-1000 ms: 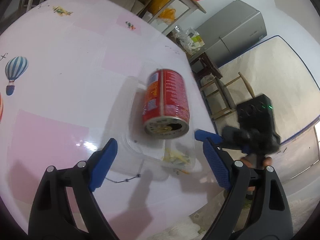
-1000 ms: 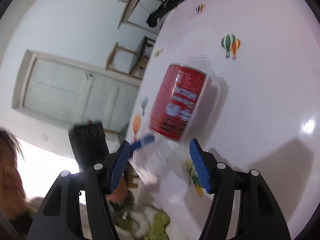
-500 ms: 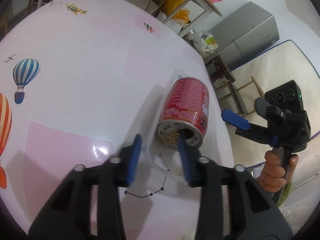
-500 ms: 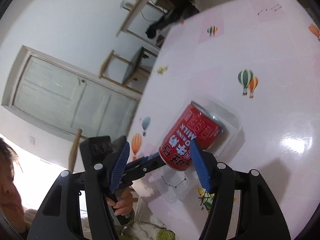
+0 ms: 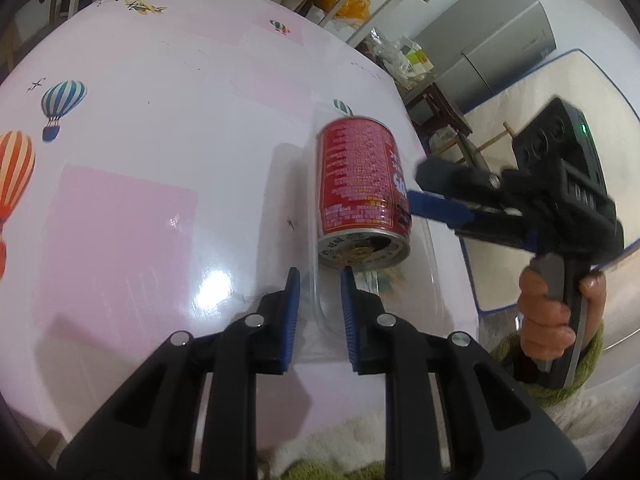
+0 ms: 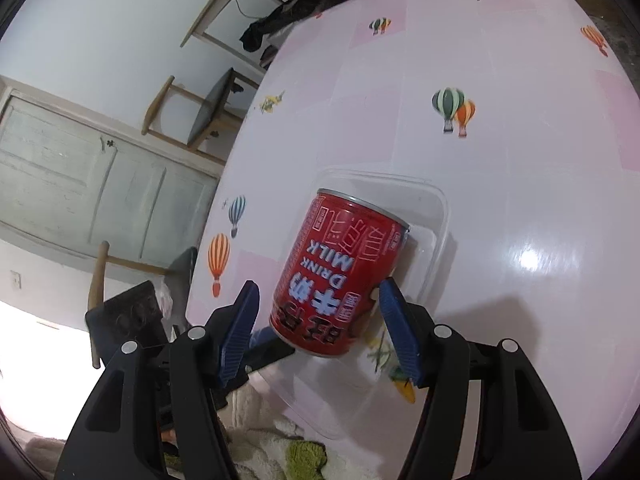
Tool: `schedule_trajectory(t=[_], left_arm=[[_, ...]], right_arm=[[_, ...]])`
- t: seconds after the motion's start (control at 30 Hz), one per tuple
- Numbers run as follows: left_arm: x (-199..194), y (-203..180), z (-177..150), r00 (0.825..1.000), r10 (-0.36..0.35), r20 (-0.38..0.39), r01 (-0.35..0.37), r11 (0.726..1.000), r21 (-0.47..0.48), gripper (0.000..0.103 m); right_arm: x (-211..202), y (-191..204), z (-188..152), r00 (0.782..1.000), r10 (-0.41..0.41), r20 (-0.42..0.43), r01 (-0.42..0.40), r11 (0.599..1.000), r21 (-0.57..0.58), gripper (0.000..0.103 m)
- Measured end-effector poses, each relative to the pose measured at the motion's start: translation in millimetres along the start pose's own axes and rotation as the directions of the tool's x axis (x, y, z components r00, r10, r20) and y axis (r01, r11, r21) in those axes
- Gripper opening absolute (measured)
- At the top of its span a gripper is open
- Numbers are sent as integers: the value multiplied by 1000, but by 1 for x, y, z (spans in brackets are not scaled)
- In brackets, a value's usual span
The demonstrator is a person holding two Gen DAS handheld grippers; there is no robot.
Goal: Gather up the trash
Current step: 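Grasp the red Drink Milk can with the right gripper while the left grasps the clear container, then lift the red can with the right gripper while the left lifts the clear container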
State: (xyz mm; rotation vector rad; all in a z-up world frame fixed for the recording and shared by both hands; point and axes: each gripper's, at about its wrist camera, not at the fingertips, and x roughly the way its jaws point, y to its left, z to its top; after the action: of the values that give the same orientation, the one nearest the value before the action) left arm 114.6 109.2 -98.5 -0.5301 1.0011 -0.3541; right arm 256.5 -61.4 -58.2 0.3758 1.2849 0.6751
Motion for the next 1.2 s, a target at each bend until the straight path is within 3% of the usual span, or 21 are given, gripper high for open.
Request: schedule_trajectory(t=[0.13, 0.33, 0.43, 0.73, 0.9, 1.2], left_arm=[[-3, -10, -7, 1000, 3, 14, -3, 1000, 12, 19], [-6, -13, -10, 1000, -17, 26, 17, 1000, 7, 19], [-3, -11, -8, 999, -26, 36, 26, 1000, -6, 19], [-9, -12, -19, 998, -36, 53, 37, 999, -6, 19], [-13, -9, -24, 998, -41, 57, 41, 999, -8, 19], [-22, -2, -24, 996, -42, 74, 43, 999, -17, 19]], right_arm=[[0, 7, -6, 999, -48, 8, 48, 999, 0, 67], [10, 28, -13, 990, -138, 9, 138, 988, -67, 69], [16, 36, -11, 978, -208, 30, 210, 973, -93, 69], [37, 43, -9, 950, -312, 15, 310, 940, -141, 69], [41, 38, -12, 958, -287, 14, 287, 948, -137, 67], [0, 39, -14, 987, -126, 95, 135, 987, -90, 66]])
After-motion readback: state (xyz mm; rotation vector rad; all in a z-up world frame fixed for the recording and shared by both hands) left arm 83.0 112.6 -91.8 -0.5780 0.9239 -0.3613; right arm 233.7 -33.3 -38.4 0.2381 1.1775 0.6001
